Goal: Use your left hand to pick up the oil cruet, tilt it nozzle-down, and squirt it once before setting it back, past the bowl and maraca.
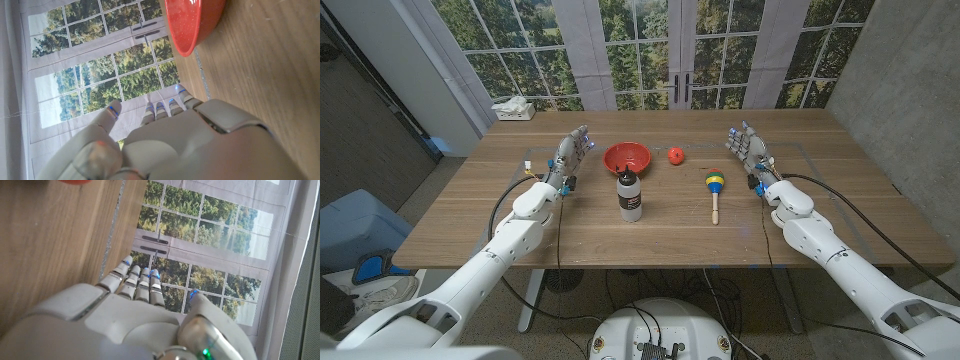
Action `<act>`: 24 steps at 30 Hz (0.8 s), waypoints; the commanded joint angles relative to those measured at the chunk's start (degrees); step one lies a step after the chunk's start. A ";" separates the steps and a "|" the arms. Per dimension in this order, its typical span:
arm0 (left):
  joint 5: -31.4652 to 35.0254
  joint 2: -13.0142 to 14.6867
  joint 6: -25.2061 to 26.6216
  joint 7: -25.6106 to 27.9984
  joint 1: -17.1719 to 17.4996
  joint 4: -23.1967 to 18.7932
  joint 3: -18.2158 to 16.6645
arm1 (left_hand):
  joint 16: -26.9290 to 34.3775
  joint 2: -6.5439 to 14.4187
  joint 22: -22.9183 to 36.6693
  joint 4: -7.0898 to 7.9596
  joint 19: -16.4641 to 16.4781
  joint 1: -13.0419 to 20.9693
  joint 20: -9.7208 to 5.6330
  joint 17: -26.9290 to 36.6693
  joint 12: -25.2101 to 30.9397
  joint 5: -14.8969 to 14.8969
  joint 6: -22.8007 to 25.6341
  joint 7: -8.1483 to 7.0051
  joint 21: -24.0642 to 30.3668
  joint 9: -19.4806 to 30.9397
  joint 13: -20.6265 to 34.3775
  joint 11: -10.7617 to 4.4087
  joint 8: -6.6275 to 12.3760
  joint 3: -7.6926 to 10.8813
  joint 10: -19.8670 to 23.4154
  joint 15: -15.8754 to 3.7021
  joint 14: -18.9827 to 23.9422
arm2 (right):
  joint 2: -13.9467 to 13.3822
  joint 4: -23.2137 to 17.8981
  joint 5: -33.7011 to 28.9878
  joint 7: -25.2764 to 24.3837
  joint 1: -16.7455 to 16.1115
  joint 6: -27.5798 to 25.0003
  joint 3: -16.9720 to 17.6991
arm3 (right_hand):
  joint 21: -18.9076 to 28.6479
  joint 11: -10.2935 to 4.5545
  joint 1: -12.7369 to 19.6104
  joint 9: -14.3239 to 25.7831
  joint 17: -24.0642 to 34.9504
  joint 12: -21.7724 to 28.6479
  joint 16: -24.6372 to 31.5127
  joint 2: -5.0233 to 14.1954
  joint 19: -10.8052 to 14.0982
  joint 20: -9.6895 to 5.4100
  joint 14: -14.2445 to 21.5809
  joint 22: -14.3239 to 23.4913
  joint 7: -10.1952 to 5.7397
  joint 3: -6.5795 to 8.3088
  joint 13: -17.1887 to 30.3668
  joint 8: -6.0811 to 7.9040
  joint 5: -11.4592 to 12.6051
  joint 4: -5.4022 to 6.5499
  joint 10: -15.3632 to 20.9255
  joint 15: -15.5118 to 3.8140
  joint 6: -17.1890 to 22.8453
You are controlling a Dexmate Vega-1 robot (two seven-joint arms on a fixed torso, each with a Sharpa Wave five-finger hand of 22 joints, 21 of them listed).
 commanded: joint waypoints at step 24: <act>2.94 1.14 -2.04 1.83 -0.45 0.27 -0.36 | 9.14 1.52 1.96 -0.94 46.85 -3.60 1.21 1.11 1.31 -0.07 -6.43 -2.84 14.34 0.54 0.22 0.37 1.03 -0.86 3.23 -2.82 56.41 | 1.63 1.37 -0.88 -3.47 -0.25 1.48 0.55 | 0.42 0.43 1.98 0.19 -1.19 0.49 0.12 -0.62 0.77 -0.68 1.00 0.06 -0.23 1.46 -0.20 0.23 0.21 -2.48 0.84 -0.01 1.06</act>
